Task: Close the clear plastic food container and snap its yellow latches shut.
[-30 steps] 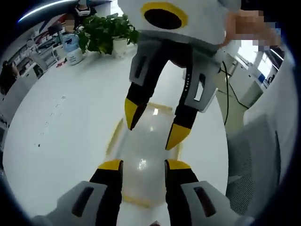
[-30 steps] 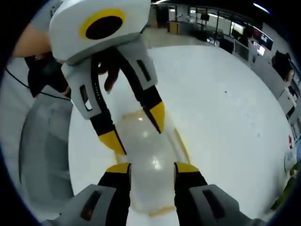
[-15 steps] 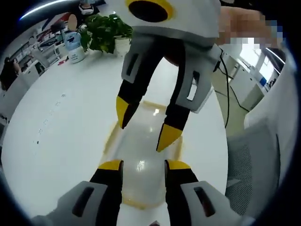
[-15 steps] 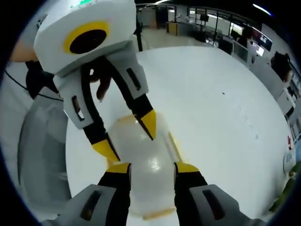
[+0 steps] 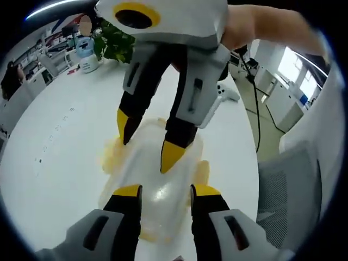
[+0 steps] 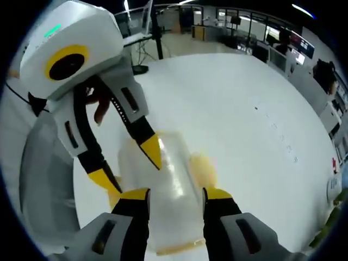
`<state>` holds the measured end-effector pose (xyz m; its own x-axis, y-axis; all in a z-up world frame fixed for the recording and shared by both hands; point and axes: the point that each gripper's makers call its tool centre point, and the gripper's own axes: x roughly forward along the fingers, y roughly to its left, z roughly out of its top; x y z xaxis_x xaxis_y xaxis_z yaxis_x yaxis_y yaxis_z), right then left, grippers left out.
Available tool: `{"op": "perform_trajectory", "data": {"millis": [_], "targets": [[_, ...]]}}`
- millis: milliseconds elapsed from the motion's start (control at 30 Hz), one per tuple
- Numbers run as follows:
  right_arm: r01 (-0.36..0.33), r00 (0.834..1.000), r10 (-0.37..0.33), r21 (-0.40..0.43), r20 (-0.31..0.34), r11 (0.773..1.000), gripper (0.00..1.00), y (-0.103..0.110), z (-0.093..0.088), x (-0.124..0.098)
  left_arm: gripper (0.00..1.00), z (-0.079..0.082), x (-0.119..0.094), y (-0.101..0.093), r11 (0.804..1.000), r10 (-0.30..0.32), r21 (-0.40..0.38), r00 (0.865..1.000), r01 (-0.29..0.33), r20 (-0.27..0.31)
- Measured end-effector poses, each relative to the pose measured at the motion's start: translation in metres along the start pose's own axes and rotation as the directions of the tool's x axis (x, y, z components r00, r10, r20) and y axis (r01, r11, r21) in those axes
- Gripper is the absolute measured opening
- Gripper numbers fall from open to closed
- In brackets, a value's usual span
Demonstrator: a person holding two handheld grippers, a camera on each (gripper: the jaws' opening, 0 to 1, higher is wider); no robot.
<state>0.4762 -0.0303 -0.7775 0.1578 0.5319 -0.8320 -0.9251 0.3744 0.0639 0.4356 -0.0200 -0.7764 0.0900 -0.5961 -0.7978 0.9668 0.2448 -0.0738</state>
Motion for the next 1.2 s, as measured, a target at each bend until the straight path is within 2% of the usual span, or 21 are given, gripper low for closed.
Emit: {"op": "perform_trajectory", "data": {"millis": [133,300,633,700,833,933,1100,1200], "targets": [[-0.006,1.0,0.006,-0.011,0.0,1.0,0.39,0.001,0.002,0.002,0.38,0.004,-0.001,-0.004,1.0,-0.011,-0.024,1.0,0.011,0.029],[-0.008,1.0,0.008,-0.012,0.005,1.0,0.4,-0.002,0.006,0.003,0.38,0.0,0.001,-0.009,1.0,-0.01,-0.014,1.0,0.01,0.013],[-0.017,1.0,0.017,-0.014,-0.005,1.0,0.4,-0.006,0.006,0.01,0.4,-0.001,0.003,-0.014,1.0,-0.002,-0.006,1.0,0.002,0.023],[-0.022,1.0,0.022,-0.009,-0.011,1.0,0.4,-0.007,0.005,0.012,0.4,-0.002,0.004,-0.015,0.999,0.021,0.05,1.0,-0.021,0.018],[-0.023,1.0,0.023,0.002,-0.02,1.0,0.41,-0.008,0.004,0.015,0.43,-0.003,0.006,-0.019,0.997,0.037,0.066,0.999,-0.038,0.011],[-0.026,1.0,0.026,-0.003,-0.018,1.0,0.41,-0.007,0.007,0.016,0.44,-0.005,0.007,-0.019,0.99,0.07,0.124,0.998,-0.068,-0.007],[-0.044,0.999,0.044,-0.005,-0.03,0.999,0.43,-0.008,0.009,0.018,0.43,-0.004,0.007,-0.017,0.99,0.107,0.088,0.993,-0.111,0.042],[-0.062,0.997,0.063,0.013,-0.042,0.998,0.43,-0.009,0.008,0.02,0.43,-0.005,0.008,-0.018,0.986,0.129,0.095,0.99,-0.134,0.063]]}}
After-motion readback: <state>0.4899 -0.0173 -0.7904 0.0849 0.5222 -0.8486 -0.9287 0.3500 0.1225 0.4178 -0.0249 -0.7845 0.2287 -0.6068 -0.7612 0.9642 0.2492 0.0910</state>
